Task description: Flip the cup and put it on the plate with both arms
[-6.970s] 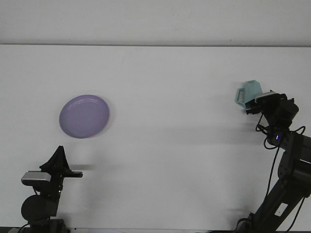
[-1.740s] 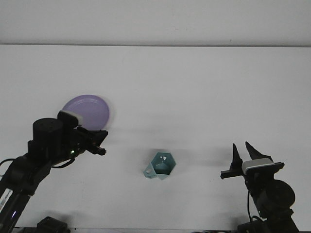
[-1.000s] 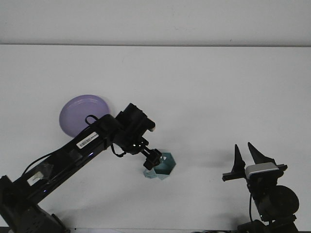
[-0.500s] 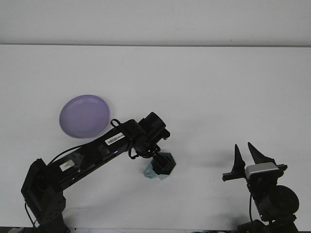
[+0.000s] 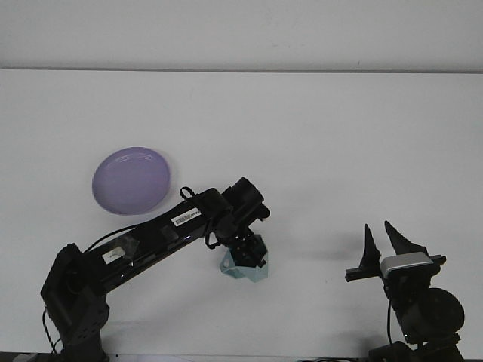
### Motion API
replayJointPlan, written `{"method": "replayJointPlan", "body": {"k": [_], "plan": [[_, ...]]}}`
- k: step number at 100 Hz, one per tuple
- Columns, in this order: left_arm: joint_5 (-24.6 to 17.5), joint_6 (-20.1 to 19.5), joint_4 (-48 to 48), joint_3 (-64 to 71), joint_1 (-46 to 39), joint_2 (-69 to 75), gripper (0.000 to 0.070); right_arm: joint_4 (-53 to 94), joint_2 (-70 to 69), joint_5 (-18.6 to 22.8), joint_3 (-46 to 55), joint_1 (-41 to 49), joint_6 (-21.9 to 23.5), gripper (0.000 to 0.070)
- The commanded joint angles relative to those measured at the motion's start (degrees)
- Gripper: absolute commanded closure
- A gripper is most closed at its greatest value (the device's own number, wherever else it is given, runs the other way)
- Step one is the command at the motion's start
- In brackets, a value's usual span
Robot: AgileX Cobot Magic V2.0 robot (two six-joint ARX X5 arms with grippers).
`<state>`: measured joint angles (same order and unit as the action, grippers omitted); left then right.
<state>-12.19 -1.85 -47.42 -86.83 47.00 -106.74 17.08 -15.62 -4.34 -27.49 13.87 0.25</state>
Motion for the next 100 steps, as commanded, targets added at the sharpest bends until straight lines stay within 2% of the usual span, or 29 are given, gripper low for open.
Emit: {"method": "replayJointPlan", "body": {"k": [1, 31, 47, 60, 81, 100], "plan": [[0.0, -0.5, -0.5, -0.9, 0.1, -0.6, 0.0688, -0.7, -0.1, 0.0, 0.0, 0.2, 0.0, 0.0432], [0.1, 1.2, -0.9, -1.0, -7.0, 7.3, 0.0688, -0.7, -0.1, 0.0, 0.0, 0.2, 0.0, 0.0432], [0.9, 1.4, -1.2, -1.0, -15.7, 13.6, 0.0688, -0.6, -0.1, 0.5, 0.0, 0.2, 0.3, 0.0432], [3.7, 1.4, -3.3, -1.5, -24.8, 17.0, 0.0688, -0.6, -0.1, 0.5, 0.0, 0.2, 0.4, 0.0432], [5.2, -2.1, -7.1, -4.7, -38.7, 16.5, 0.0688, -0.6, -0.1, 1.5, 0.0, 0.2, 1.1, 0.0432], [5.2, -4.0, -7.0, -4.9, -46.3, 13.2, 0.0688, -0.6, -0.1, 1.6, 0.0, 0.2, 1.2, 0.0432]]}}
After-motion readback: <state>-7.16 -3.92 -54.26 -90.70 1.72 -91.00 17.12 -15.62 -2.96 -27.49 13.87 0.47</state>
